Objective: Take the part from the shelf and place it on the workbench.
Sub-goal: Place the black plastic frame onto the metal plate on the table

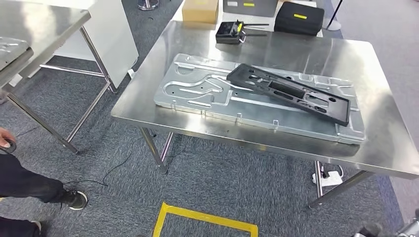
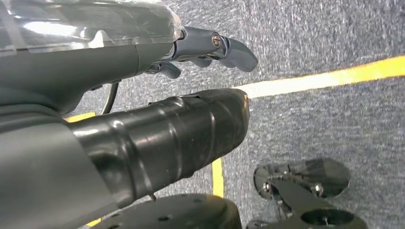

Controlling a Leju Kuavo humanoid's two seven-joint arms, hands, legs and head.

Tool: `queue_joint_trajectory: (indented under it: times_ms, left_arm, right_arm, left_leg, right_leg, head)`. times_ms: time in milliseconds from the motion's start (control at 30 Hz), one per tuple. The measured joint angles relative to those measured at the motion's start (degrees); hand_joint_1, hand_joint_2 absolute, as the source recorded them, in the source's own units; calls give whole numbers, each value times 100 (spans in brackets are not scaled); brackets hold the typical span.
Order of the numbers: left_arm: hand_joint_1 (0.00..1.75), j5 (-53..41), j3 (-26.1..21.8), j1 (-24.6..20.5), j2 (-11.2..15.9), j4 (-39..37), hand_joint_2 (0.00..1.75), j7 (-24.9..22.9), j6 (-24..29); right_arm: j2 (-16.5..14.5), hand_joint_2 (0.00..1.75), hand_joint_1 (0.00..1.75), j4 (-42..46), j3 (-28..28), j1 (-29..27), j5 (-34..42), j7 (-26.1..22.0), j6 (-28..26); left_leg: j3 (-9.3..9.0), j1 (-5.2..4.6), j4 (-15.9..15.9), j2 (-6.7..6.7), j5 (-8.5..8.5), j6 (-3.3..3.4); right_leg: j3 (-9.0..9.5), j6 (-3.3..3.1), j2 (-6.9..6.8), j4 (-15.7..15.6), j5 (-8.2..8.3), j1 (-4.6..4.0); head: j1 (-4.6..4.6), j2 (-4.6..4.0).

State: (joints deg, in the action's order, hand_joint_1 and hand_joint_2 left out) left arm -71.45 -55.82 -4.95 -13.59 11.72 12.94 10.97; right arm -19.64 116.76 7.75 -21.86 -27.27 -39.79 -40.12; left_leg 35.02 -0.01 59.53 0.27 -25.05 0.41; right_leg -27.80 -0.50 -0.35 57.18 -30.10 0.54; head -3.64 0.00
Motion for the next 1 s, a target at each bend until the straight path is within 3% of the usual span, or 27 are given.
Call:
queue_joint_trajectory:
  times_ms: [67,133,167,200,233,300,367,400,467,533,600,633,667,700,733,767,800,833,900,933,1000]
  left_arm:
    - [0,44,-13,3,2,0,0,28,-7]
    - [0,80,-30,0,5,0,0,43,-14]
    - [0,91,-39,-1,7,0,0,44,-18]
    - [0,95,-49,1,9,0,0,44,-20]
    - [0,96,-61,2,10,0,0,44,-21]
    - [0,96,-84,-5,12,1,0,44,-22]
    - [0,96,-98,-18,13,1,0,44,-22]
    - [0,97,-105,-23,13,1,0,44,-22]
    - [0,99,-119,-16,14,1,0,42,-23]
    - [0,103,-128,-11,15,1,0,34,-27]
    - [0,104,-132,-12,17,0,0,26,-30]
    - [0,103,-133,-11,19,0,0,24,-31]
    - [0,103,-134,-10,21,0,0,25,-33]
    - [0,103,-134,-9,23,0,0,25,-36]
    - [0,103,-134,-8,27,0,0,26,-42]
    - [0,103,-135,-9,32,0,0,28,-50]
    - [0,103,-135,-10,35,0,0,29,-58]
    - [0,103,-136,-10,37,0,0,30,-68]
    - [0,103,-137,-9,41,0,0,31,-81]
    - [0,104,-137,-9,43,0,0,30,-85]
    - [0,105,-139,-4,49,0,0,28,-90]
  right_arm:
    - [-12,0,0,-19,-7,38,-66,-1,1]
    - [-17,0,0,-57,-16,92,-126,-1,1]
    - [-19,0,0,-81,-20,117,-144,-1,1]
    - [-19,0,0,-104,-21,138,-153,-1,1]
    - [-20,0,0,-125,-21,154,-157,-1,1]
    - [-26,0,0,-156,-22,180,-160,-1,1]
    - [-33,0,0,-175,-25,204,-161,-1,1]
    - [-36,0,0,-181,-27,214,-162,-2,1]
    - [-40,0,0,-195,-30,230,-169,-4,1]
    - [-42,0,0,-215,-30,236,-179,-2,1]
    - [-41,0,0,-238,-30,239,-185,11,1]
    - [-40,0,0,-250,-30,241,-186,17,1]
    - [-40,0,0,-262,-30,242,-188,25,1]
    - [-40,0,0,-273,-30,241,-192,29,1]
    - [-40,0,0,-283,-30,242,-199,34,1]
    - [-41,0,0,-290,-30,244,-208,40,1]
    - [-41,0,0,-295,-30,250,-216,44,1]
    - [-42,0,0,-296,-31,261,-223,48,1]
    - [-42,0,0,-298,-32,287,-233,57,1]
    - [-42,0,0,-299,-32,295,-237,62,1]
    - [-43,0,0,-299,-32,301,-240,79,1]
  left_leg:
    - [149,26,425,-12,-468,-61]
    - [323,49,1111,-12,-959,-111]
    - [345,60,1370,-12,-1033,-130]
    - [288,69,1467,-12,-973,-143]
    - [133,78,1366,-11,-817,-153]
    - [-426,91,648,-13,-554,-161]
    - [-896,71,-95,-30,-581,-117]
    - [-981,55,-270,-38,-636,-82]
    - [-936,40,-310,-37,-592,21]
    - [-826,46,-329,-6,-468,156]
    - [-654,42,-340,22,-323,254]
    - [-565,29,-334,25,-257,275]
    - [-471,14,-322,29,-189,283]
    - [-380,-2,-303,32,-126,284]
    - [-288,-17,-280,34,-68,281]
    - [-197,-31,-254,34,-16,275]
    - [-121,-41,-226,32,32,267]
    - [-61,-56,-195,28,73,251]
    - [3,-64,-157,27,155,200]
    - [16,-60,-158,29,198,163]
    - [45,-43,-153,24,234,85]
  right_leg:
    - [-139,-66,-29,-33,138,31]
    - [-309,-82,-36,-23,267,31]
    - [-399,-75,-43,-12,331,31]
    - [-485,-62,-51,4,390,34]
    - [-570,-46,-57,26,444,39]
    - [-721,2,-63,89,535,49]
    - [-816,68,-63,148,618,44]
    - [-834,101,-64,157,661,38]
    - [-845,172,-66,130,763,37]
    - [-920,230,-44,235,600,55]
    - [-1089,262,-22,768,16,73]
    - [-1172,273,-20,1144,-262,74]
    - [-1225,280,-18,1505,-439,73]
    - [-1207,276,-17,1721,-444,71]
    - [-1108,260,-16,1771,-335,68]
    - [-903,228,-13,1603,-167,57]
    - [-589,178,-9,1236,-44,36]
    - [-244,127,-8,765,-23,9]
    - [244,69,-5,22,-142,-40]
    - [311,58,-5,-127,-183,-57]
    - [255,12,-11,-183,-101,-45]
  head:
    - [13,0]
    - [23,0]
    - [24,0]
    - [25,0]
    - [25,0]
    - [27,0]
    - [23,0]
    - [21,0]
    - [15,0]
    - [14,0]
    - [14,0]
    - [13,0]
    - [14,0]
    - [15,0]
    - [15,0]
    - [15,0]
    - [17,0]
    - [16,0]
    - [19,0]
    - [20,0]
    - [17,0]
